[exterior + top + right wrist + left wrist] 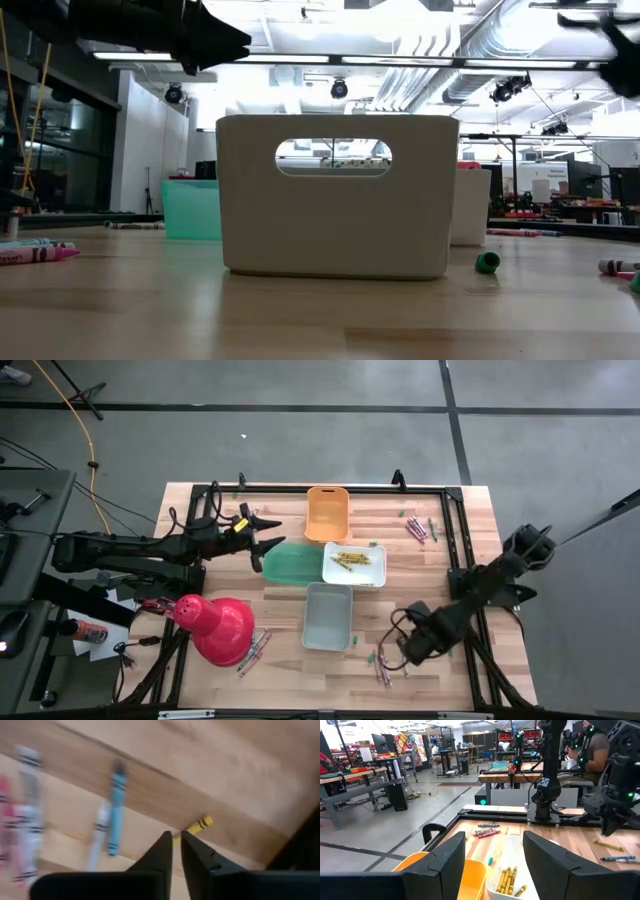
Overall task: Sort crayons
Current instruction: Put the yellow crayon into the white bin
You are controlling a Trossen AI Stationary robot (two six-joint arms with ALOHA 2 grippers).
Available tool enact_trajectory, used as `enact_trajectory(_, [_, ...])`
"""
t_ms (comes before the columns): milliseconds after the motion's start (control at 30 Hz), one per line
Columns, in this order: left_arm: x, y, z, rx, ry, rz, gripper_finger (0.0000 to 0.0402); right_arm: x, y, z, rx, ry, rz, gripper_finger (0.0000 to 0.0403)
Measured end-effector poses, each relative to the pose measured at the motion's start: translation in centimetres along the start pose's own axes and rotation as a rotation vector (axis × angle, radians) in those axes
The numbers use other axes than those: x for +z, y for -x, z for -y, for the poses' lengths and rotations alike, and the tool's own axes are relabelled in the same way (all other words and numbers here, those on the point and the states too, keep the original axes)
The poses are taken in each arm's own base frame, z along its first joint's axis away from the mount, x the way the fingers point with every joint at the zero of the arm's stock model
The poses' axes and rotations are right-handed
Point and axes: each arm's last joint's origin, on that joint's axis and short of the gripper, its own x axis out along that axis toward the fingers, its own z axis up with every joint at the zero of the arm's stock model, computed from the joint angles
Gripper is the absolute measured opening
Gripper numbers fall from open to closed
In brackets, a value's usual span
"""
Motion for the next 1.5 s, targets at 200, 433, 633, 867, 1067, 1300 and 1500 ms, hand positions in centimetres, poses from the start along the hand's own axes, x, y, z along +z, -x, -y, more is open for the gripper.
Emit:
enact_trajectory(200, [-0.1, 0.0, 0.0, 0.0, -0.001, -0.006, 0.0186, -2.5, -2.1, 1.4, -0.016, -0.103, -0.093, 0.0123])
enact_trajectory(433, [0.1, 0.0, 0.0, 0.001, 0.001, 0.007, 0.0186, -4.0, -4.1, 2.3, 0.03, -0.21, -0.136, 0.0187])
enact_trajectory(633, [0.1, 0.0, 0.0, 0.001, 0.001, 0.007, 0.0186, -3.1, -6.0, 2.8, 0.049, -0.23, -0.223, 0.0192])
enact_trajectory(867, [0.0, 0.0, 0.0, 0.0, 0.0, -0.003, 0.0186, -2.3, -6.2, 2.7, 0.038, -0.206, -0.221, 0.0185])
enact_trajectory(1067, [0.0, 0.0, 0.0, 0.0, 0.0, 0.002, 0.0186, -2.1, -6.3, 2.8, 0.039, -0.163, -0.193, 0.0085])
enact_trajectory(1300, [0.1, 0.0, 0.0, 0.001, -0.002, 0.012, 0.0186, -1.8, -6.2, 2.8, 0.05, -0.059, -0.18, 0.002])
enact_trajectory(1500, [0.2, 0.0, 0.0, 0.002, -0.012, 0.023, 0.0186, -0.5, -4.1, 2.7, 0.129, -0.019, 0.099, 0.0007])
